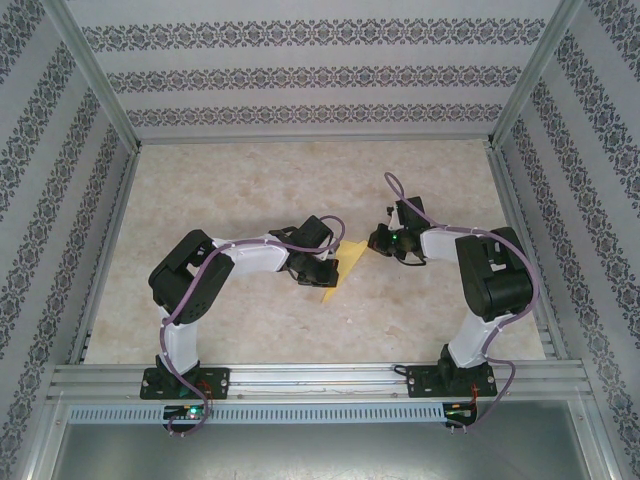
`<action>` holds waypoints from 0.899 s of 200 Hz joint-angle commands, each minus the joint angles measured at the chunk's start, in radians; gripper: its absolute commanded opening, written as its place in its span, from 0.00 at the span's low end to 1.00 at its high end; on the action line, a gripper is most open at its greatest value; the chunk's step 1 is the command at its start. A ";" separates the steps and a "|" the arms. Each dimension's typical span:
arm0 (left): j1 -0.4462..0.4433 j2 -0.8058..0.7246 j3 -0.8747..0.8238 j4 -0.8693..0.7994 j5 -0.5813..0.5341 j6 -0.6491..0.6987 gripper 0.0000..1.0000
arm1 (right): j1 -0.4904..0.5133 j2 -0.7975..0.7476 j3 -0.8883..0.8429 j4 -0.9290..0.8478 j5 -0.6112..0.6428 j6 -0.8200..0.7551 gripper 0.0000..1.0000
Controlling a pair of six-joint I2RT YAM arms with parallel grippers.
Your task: Fold a paper plane with a square sheet of paper (fold left side to right side)
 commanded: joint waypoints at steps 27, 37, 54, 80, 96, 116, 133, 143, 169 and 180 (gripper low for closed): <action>-0.012 0.063 -0.057 -0.140 -0.120 0.018 0.02 | -0.018 -0.095 0.001 -0.029 0.035 -0.019 0.00; -0.012 0.063 -0.058 -0.140 -0.120 0.018 0.02 | -0.010 -0.129 -0.015 -0.031 0.023 -0.009 0.00; -0.012 0.063 -0.058 -0.139 -0.121 0.018 0.02 | 0.018 -0.169 -0.045 -0.022 0.001 0.019 0.00; -0.012 0.062 -0.059 -0.137 -0.124 0.018 0.02 | 0.079 -0.176 -0.080 0.028 -0.027 0.095 0.00; -0.012 0.060 -0.057 -0.137 -0.124 0.018 0.02 | 0.124 -0.165 -0.094 0.053 -0.024 0.144 0.00; -0.012 0.057 -0.057 -0.131 -0.121 0.018 0.02 | 0.169 -0.143 -0.100 0.080 -0.031 0.190 0.00; -0.011 0.056 -0.051 -0.131 -0.118 0.018 0.02 | 0.194 -0.118 -0.102 0.093 -0.039 0.220 0.00; -0.012 0.054 -0.050 -0.130 -0.116 0.018 0.02 | 0.203 -0.107 -0.106 0.093 -0.041 0.234 0.00; -0.012 0.048 -0.047 -0.119 -0.103 0.014 0.02 | 0.209 -0.076 -0.126 0.092 -0.057 0.245 0.00; -0.011 0.045 -0.046 -0.112 -0.095 0.012 0.02 | 0.210 -0.055 -0.122 0.085 -0.068 0.237 0.00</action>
